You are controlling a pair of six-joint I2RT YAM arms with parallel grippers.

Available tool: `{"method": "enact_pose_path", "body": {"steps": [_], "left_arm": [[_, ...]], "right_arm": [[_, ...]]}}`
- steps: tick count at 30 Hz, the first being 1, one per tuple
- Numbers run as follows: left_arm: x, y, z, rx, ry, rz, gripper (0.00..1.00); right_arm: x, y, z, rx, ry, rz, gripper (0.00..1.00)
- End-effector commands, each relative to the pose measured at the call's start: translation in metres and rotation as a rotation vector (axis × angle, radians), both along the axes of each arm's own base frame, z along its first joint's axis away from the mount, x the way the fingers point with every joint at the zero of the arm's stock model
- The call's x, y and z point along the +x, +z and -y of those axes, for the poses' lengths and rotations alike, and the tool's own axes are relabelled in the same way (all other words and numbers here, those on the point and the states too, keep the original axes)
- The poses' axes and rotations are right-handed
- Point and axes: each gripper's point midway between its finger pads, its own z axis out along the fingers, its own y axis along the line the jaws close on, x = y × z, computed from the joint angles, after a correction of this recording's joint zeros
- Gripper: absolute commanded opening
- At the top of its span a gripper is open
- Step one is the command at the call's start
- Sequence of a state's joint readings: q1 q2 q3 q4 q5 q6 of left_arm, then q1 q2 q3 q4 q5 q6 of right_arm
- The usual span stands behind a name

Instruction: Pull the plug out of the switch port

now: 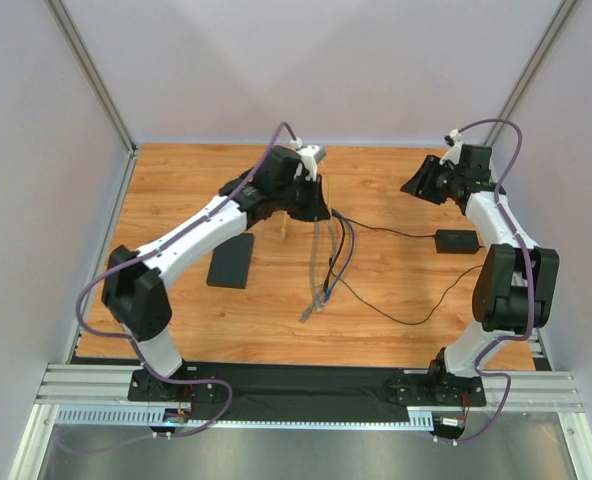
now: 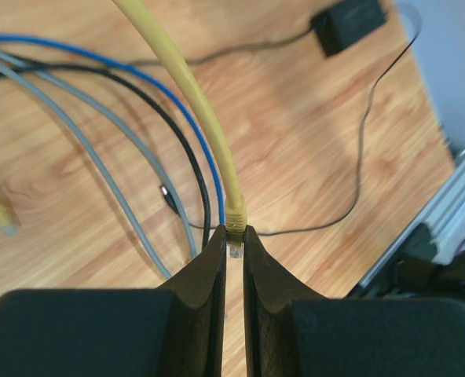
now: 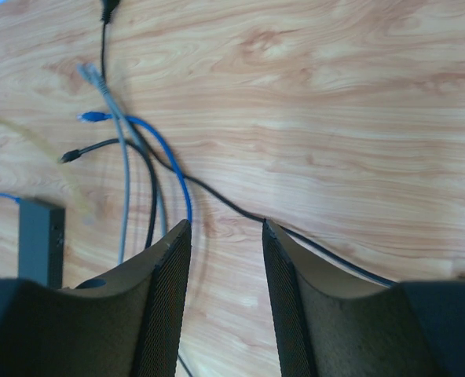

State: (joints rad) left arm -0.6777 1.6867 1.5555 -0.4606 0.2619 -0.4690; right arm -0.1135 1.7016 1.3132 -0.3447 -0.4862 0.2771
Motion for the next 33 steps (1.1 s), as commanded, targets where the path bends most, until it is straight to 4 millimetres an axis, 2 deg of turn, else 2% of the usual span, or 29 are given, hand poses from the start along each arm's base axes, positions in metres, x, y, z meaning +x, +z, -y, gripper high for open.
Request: {"method": "enact_pose_path", "body": {"steps": [1,2,4,5,6,10,11,12,14,15,16,17,18,19,20,21,22,23,24,25,26,27,28,29,31,32,33], "left_arm": [[-0.015,-0.044,0.022,0.094,-0.126,-0.029,0.0],[-0.016,-0.061,0.026,0.13,-0.14,-0.039,0.0],[-0.021,-0.073,0.034,0.169,-0.171,-0.032,0.0],[-0.021,-0.085,0.036,0.187,-0.174,-0.057,0.0],[-0.021,-0.087,0.037,0.192,-0.174,-0.066,0.0],[-0.03,-0.105,0.04,0.2,-0.203,-0.109,0.15],[-0.034,-0.107,0.039,0.197,-0.209,-0.118,0.23],[-0.041,-0.116,0.036,0.204,-0.217,-0.14,0.27],[-0.047,-0.106,0.036,0.154,-0.222,-0.122,0.39],[-0.054,-0.116,0.028,0.161,-0.212,-0.145,0.43],[-0.054,-0.112,0.028,0.143,-0.205,-0.124,0.5],[-0.055,-0.099,0.022,0.125,-0.187,-0.091,0.52],[-0.059,-0.103,0.014,0.128,-0.171,-0.101,0.54],[-0.056,-0.098,0.009,0.111,-0.152,-0.087,0.57],[-0.058,-0.081,0.003,0.078,-0.139,-0.063,0.57],[-0.06,-0.084,-0.007,0.074,-0.114,-0.082,0.57],[-0.053,-0.079,-0.018,0.059,-0.073,-0.076,0.57],[-0.051,-0.061,-0.031,0.036,-0.026,-0.04,0.57],[-0.052,-0.067,-0.046,0.041,0.014,-0.051,0.57],[-0.039,-0.06,-0.064,0.004,0.093,-0.043,0.57],[-0.039,-0.042,-0.078,-0.046,0.138,-0.009,0.57],[-0.042,-0.056,-0.094,-0.053,0.186,-0.04,0.57],[-0.034,-0.05,-0.107,-0.108,0.258,-0.044,0.57],[-0.028,-0.055,-0.137,-0.133,0.353,-0.055,0.57],[-0.019,-0.056,-0.166,-0.189,0.459,-0.06,0.57],[-0.018,-0.065,-0.192,-0.235,0.56,-0.097,0.57],[-0.012,-0.06,-0.202,-0.282,0.592,-0.07,0.57]], "right_arm": [[0.005,0.039,-0.028,0.089,0.092,0.131,0.44],[0.005,0.042,-0.029,0.095,0.097,0.138,0.44],[0.004,0.042,-0.028,0.094,0.092,0.143,0.44],[0.004,0.042,-0.028,0.093,0.089,0.143,0.44],[0.005,0.04,-0.028,0.091,0.087,0.138,0.44],[0.007,0.036,-0.029,0.101,0.094,0.124,0.44],[0.007,0.036,-0.03,0.104,0.095,0.123,0.44],[0.007,0.036,-0.03,0.103,0.096,0.125,0.44],[0.007,0.036,-0.03,0.107,0.093,0.122,0.44],[0.008,0.034,-0.032,0.115,0.095,0.117,0.44],[0.007,0.034,-0.034,0.12,0.102,0.115,0.44],[0.009,0.035,-0.036,0.12,0.107,0.118,0.44],[0.009,0.03,-0.042,0.12,0.119,0.104,0.44],[0.01,0.029,-0.045,0.11,0.121,0.101,0.44],[0.012,0.032,-0.048,0.103,0.128,0.106,0.44],[0.01,0.028,-0.059,0.091,0.152,0.09,0.44],[0.012,0.025,-0.062,0.07,0.148,0.083,0.44],[0.01,0.029,-0.083,0.057,0.191,0.091,0.44],[0.01,0.026,-0.092,0.049,0.208,0.078,0.44],[0.01,0.024,-0.101,0.033,0.222,0.077,0.44],[0.01,0.025,-0.111,0.022,0.24,0.08,0.44],[0.007,0.022,-0.133,0.011,0.283,0.067,0.43],[0.008,0.021,-0.142,-0.018,0.297,0.074,0.44],[0.004,0.018,-0.166,-0.03,0.343,0.063,0.43],[0.003,0.014,-0.186,-0.057,0.375,0.061,0.44],[-0.004,0.004,-0.209,-0.064,0.422,0.045,0.43],[-0.006,0.002,-0.22,-0.064,0.446,0.045,0.43]]}}
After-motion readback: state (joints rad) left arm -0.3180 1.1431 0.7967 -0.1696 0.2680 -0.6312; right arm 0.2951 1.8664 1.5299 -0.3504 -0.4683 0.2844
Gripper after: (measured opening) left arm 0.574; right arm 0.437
